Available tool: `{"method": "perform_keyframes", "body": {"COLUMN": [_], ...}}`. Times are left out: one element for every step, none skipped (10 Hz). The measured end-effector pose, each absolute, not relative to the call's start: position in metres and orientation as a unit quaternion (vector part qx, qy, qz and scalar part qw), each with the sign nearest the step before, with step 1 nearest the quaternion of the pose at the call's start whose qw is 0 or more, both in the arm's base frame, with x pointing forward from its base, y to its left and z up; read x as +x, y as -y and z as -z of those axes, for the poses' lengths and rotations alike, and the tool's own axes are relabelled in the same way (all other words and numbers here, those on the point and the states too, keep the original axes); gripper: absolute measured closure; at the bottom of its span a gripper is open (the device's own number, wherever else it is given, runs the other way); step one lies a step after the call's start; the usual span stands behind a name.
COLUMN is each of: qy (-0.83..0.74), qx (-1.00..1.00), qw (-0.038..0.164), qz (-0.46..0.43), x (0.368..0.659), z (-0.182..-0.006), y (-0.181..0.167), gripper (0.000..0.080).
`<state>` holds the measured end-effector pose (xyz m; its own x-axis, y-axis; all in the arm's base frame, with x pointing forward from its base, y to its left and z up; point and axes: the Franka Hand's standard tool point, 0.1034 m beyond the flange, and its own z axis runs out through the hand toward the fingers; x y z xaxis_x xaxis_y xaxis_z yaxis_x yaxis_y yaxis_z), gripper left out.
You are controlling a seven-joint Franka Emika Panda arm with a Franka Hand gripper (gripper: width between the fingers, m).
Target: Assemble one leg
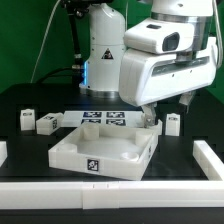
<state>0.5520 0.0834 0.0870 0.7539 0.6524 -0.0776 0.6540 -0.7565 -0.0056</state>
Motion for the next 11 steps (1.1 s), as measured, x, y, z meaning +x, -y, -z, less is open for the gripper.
{"method": "perform_keyframes", "body": {"qy": [-0.349,-0.349,-0.348,-0.349,-0.349,-0.349,-0.349,-0.349,-0.352,-0.369,-0.412], "qx": [0.936,0.936,0.937,0.936,0.936,0.936,0.936,0.936,0.935,0.929,0.911], "qw": [0.011,0.011,0.010,0.010,0.010,0.010,0.010,0.010,0.010,0.010,0.009], "qz": [0.037,0.037,0.037,0.038,0.038,0.038,0.038,0.038,0.032,0.015,0.002], "x": [0.552,0.552,0.552,0.552,0.552,0.552,0.552,0.551,0.550,0.539,0.522], "z": [-0.087,-0.087,-0.087,-0.087,-0.087,-0.087,-0.087,-0.087,-0.085,-0.080,-0.074], "y": [-0.083,-0.083,-0.084,-0.083,-0.083,-0.083,-0.083,-0.083,-0.084,-0.085,-0.081], "gripper": [0.0150,0.0150,0.0150,0.0150,0.0150,0.0150,0.0150,0.0150,0.0150,0.0150,0.0150]}}
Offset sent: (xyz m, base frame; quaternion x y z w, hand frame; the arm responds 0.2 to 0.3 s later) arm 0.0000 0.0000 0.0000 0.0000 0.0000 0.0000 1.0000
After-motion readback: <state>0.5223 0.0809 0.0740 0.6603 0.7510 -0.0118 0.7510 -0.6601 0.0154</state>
